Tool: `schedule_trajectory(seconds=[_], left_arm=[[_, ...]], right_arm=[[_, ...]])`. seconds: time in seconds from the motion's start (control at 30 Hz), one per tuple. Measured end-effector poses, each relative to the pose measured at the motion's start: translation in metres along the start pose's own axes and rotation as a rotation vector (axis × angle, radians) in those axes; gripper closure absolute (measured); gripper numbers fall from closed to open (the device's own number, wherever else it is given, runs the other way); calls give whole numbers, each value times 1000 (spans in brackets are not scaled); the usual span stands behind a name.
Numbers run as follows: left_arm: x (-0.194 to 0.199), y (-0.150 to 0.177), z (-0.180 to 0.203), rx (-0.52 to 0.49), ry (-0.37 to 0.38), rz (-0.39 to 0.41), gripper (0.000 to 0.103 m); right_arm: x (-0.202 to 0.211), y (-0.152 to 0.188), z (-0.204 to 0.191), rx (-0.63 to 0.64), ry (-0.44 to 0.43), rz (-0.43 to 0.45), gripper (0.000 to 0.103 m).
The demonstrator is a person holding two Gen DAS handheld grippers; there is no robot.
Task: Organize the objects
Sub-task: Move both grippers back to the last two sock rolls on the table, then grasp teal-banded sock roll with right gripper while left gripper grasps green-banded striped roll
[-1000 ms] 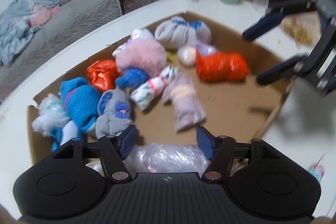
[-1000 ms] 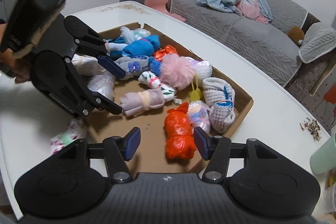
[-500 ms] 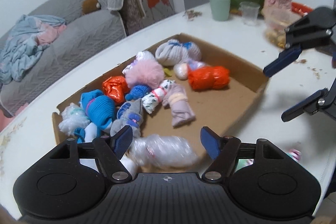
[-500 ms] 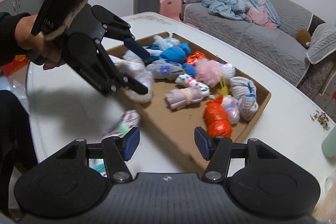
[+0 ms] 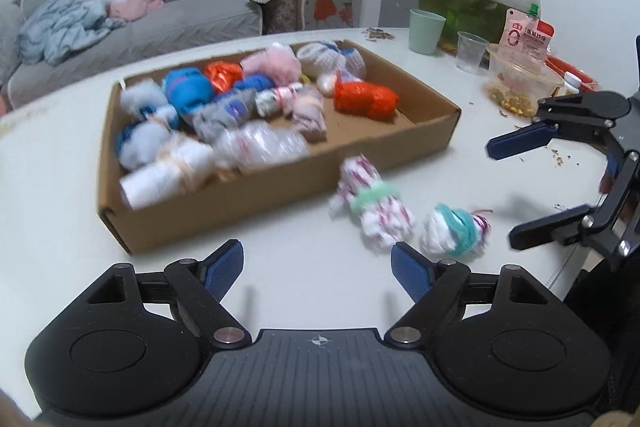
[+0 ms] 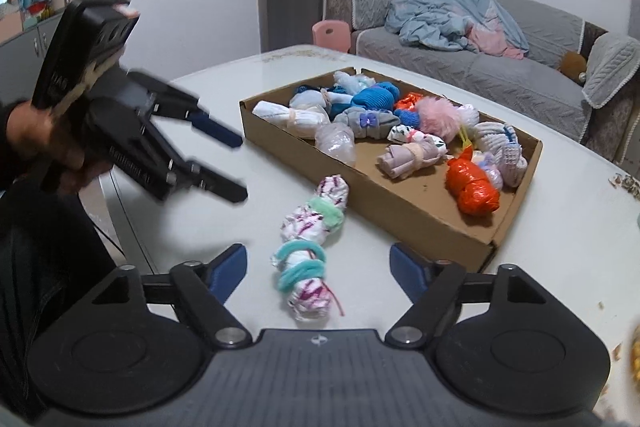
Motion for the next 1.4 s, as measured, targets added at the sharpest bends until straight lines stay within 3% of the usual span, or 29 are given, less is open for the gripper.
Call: schedule_trajectory(seconds=[0.3, 0.57, 0.97, 1.07, 1.23, 1.4], left_arm=[[-16, 5, 8, 69, 4, 14, 17], [-38, -14, 18, 100, 8, 23, 16], [-71, -29, 29, 107, 4, 29, 16], [-73, -26, 31, 98, 5, 35, 17], [-72, -25, 34, 90, 8, 49, 22], [-69, -22, 40, 55, -4, 62, 42]], right_arm=[[-14, 20, -17, -33, 30, 3, 26], [-19, 29, -21, -16, 37, -4, 27], [-27, 28, -7, -39, 85, -9, 45], [-30, 29, -2, -61, 100, -31, 54], [-29, 32, 10, -105, 129, -44, 74], [-26, 35, 20, -133, 148, -49, 76]])
Point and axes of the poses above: each gripper's, at about its wrist camera, not at the fingertips, and x roughly against the way its jaws point, z to its right, y to its underside, the point moved 6 cm from there along -x, roughly the way its jaws point, and after that the axes turned 8 degrees about y, right-handed, at the moved point
